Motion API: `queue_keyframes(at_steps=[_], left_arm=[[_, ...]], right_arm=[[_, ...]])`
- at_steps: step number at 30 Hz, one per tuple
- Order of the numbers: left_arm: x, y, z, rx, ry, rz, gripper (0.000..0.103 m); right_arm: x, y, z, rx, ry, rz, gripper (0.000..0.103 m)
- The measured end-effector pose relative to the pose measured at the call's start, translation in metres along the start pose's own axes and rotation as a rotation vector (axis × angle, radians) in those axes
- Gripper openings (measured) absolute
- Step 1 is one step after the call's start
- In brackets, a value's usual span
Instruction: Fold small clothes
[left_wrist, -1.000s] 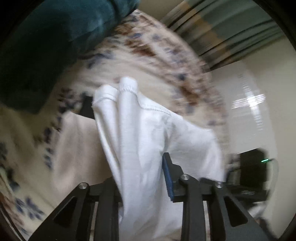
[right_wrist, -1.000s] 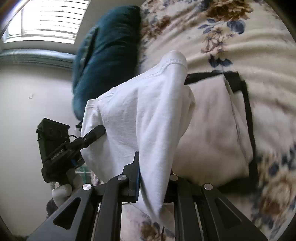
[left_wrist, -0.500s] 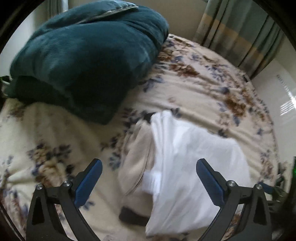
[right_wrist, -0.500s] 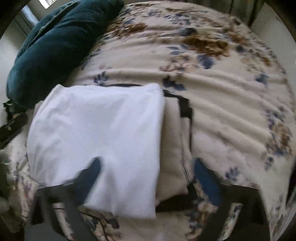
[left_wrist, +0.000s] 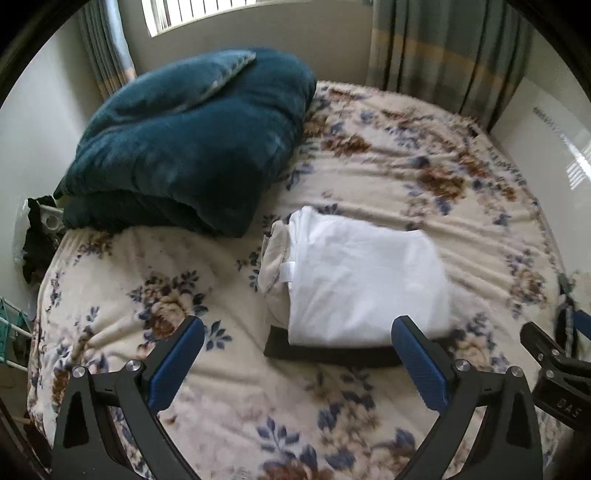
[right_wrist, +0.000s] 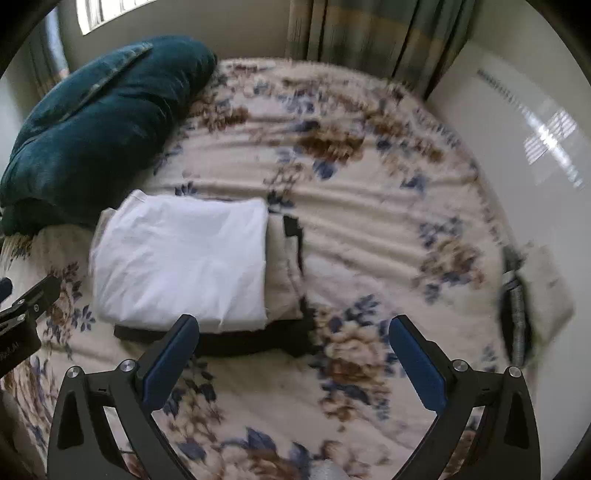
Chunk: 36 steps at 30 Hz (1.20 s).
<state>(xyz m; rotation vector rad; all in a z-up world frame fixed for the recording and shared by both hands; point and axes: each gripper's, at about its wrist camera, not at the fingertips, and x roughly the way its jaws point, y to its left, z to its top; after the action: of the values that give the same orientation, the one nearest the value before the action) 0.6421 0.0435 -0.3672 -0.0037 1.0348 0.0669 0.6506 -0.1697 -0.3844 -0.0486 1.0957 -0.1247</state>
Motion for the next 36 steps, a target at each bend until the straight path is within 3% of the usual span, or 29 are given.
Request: queue_keyframes(at_steps=[8, 20, 29, 36], left_arm=[[-0.138, -0.009, -0.020, 0.013, -0.104, -0.029, 0.103], [-0.296, -0.010, -0.050, 0.014, -0.227, -0.066, 0.103], [-0.357, -0.002, -0.079, 0.014, -0.269, -0.067, 0.103], [-0.380, 0.005, -0.093, 0.004, -0.288, -0.055, 0.103]], right_arm=[[-0.151, -0.024, -0.028, -0.008, -0.129, -0.039, 0.103], [-0.352, -0.061, -0.082, 0.032, -0.292, -0.014, 0.103], [-0.446, -0.072, -0.120, 0.034, -0.380, -0.005, 0.103], [-0.479, -0.076, -0.140, 0.040, -0.411, 0.004, 0.103]])
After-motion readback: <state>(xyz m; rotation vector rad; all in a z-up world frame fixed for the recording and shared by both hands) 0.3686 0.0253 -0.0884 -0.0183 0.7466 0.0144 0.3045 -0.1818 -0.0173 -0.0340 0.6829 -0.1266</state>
